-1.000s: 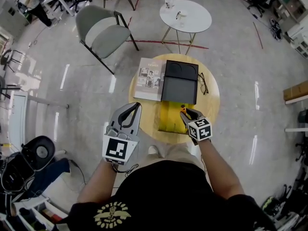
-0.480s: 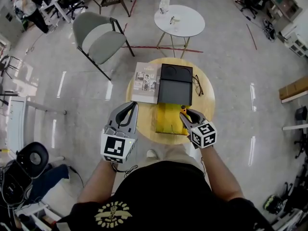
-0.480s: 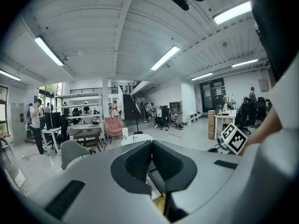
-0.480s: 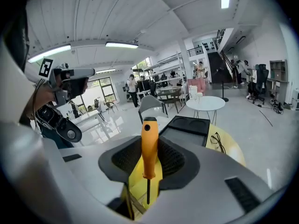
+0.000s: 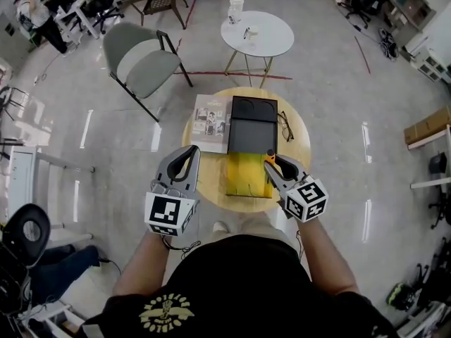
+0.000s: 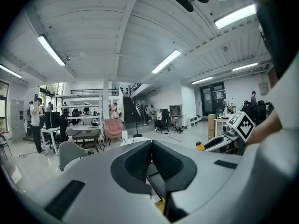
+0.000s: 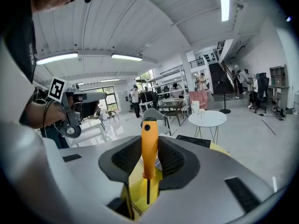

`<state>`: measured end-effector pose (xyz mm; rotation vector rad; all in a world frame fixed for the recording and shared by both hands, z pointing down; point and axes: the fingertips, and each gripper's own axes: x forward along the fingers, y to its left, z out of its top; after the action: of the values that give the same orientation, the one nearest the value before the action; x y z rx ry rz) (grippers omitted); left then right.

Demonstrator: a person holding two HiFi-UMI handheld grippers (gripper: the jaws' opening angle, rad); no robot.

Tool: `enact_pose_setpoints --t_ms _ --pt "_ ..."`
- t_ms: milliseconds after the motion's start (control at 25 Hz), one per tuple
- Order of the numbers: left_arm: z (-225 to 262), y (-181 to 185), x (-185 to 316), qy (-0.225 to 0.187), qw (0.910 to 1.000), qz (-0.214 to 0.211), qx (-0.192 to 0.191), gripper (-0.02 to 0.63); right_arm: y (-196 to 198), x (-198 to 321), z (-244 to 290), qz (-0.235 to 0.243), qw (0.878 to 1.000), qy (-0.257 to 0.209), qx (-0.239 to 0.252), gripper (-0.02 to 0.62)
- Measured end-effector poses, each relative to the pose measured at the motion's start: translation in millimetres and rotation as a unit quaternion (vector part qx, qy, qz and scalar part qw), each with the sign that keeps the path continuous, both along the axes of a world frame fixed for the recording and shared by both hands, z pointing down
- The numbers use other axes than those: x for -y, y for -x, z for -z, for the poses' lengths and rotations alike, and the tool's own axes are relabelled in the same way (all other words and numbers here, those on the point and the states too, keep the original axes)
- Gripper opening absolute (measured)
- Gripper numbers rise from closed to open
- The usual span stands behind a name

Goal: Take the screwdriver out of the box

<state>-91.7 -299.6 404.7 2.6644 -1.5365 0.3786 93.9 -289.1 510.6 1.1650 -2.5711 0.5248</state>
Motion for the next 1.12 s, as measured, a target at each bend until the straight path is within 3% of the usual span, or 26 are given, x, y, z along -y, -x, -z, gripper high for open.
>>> enact_pose_setpoints --t_ms 800,1120 --pt "16.9 1.5 -2.0 -0.017 0.9997 -0.006 -0.015 0.018 5.3 -6.7 106.0 0.012 0.996 -0.089 0.028 0.124" --pt "19.4 1.6 -7.1 -0.024 0.9996 -0.012 0.005 0.017 4.3 -11.2 123.2 0.007 0.995 -0.097 0.033 0.126"
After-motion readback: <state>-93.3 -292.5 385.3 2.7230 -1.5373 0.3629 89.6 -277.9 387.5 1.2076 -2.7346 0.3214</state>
